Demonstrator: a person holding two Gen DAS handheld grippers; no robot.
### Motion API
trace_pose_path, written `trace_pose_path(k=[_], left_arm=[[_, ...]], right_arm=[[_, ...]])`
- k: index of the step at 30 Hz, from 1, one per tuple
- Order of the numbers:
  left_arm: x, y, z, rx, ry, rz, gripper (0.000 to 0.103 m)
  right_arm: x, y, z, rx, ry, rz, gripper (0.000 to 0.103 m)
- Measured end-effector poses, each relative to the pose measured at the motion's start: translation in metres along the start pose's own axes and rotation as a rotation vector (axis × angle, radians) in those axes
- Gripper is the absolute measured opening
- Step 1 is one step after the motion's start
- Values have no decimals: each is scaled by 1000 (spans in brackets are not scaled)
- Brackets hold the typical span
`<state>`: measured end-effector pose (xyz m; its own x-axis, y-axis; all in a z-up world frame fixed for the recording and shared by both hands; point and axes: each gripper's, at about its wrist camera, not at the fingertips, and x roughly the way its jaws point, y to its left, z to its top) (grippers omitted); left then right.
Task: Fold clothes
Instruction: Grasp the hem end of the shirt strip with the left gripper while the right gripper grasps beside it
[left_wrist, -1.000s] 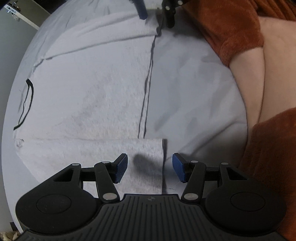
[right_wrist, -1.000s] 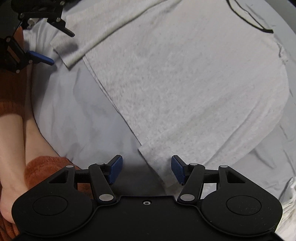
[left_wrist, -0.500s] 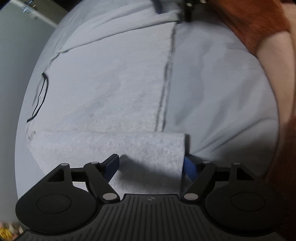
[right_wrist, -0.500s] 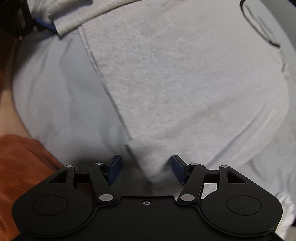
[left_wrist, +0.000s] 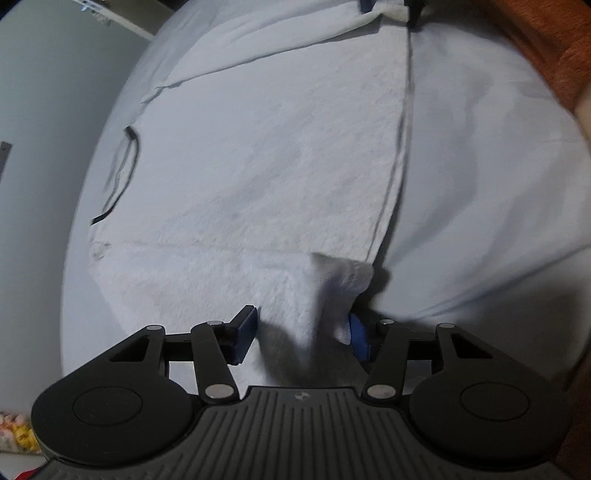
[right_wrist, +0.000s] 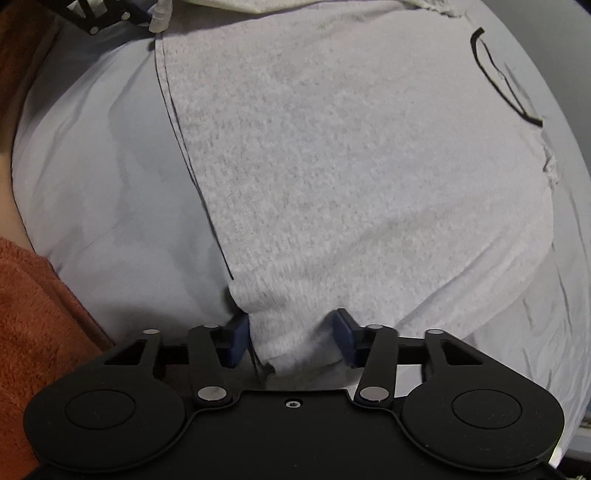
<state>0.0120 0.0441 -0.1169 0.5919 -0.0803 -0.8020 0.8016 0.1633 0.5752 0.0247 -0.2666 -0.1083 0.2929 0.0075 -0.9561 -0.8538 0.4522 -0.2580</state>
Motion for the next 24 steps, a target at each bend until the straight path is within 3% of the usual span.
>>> trace_pose_path(k=[1, 4, 9, 15, 18, 20, 24], left_arm=[[1, 0, 1, -10, 1, 6, 47], [1, -1, 3, -33, 8, 30, 34], [-2, -12, 5, -1, -11, -8, 33], [-3, -10, -4, -21, -49, -66, 39], [2, -11, -3, -31, -36, -73, 40], [6, -12, 1, -4, -23, -67, 42], [10, -6, 1, -21, -14, -59, 59]], right_arm=[[-1, 0, 0, 2, -5, -9, 22], [-2, -6, -2, 38, -25, -28, 20], [-2, -1, -5, 13, -23, 14, 26], [-10, -11, -12, 22, -55, 99, 35], [0, -11, -11, 7, -26, 67, 35], [1, -7, -11, -74, -40, 58, 36], [2, -3, -15, -166, -64, 42, 45]])
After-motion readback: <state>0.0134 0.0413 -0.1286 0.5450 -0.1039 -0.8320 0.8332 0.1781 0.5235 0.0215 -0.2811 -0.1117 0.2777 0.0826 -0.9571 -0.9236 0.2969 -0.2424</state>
